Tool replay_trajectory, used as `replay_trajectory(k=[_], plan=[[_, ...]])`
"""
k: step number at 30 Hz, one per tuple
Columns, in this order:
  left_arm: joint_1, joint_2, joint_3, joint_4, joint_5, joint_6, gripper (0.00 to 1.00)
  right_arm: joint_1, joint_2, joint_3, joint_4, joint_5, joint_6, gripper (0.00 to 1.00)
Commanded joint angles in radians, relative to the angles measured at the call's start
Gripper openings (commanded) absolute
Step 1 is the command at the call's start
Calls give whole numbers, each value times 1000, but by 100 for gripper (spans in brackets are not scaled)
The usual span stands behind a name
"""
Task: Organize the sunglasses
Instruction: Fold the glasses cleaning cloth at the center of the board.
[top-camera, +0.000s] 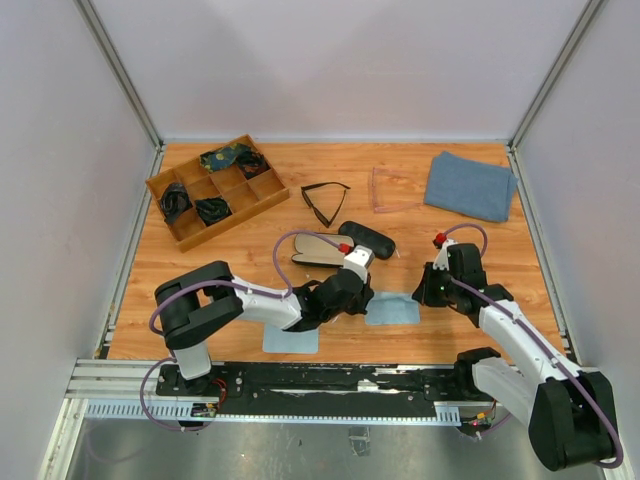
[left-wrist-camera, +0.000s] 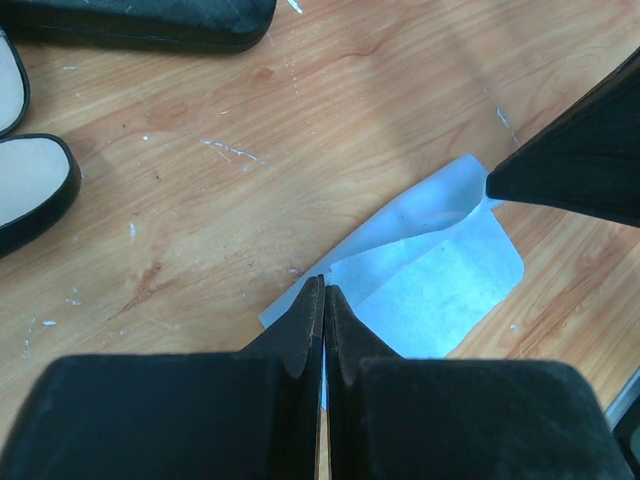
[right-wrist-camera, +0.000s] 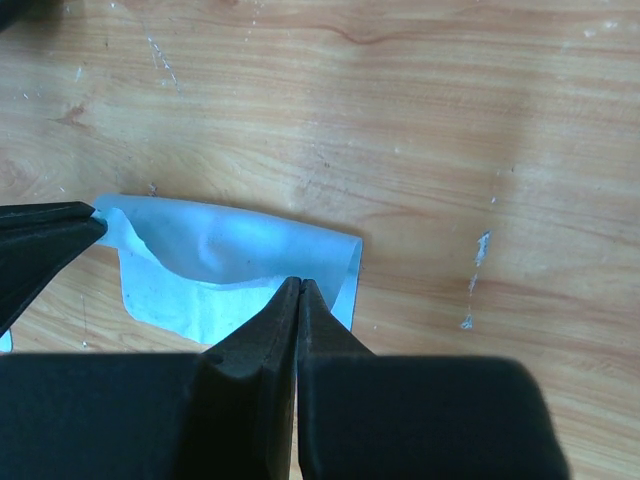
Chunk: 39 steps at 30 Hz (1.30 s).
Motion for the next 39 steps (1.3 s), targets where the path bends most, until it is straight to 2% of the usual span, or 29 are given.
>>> replay_trajectory(k=[1,39], plan=[[-21,-23,-9,31,-19,-12,1,12,-11,-16,-41,1,34,1],[-83,-47,-39,11,-61,-50,1,12,-76,-34,-138,22,125,1]])
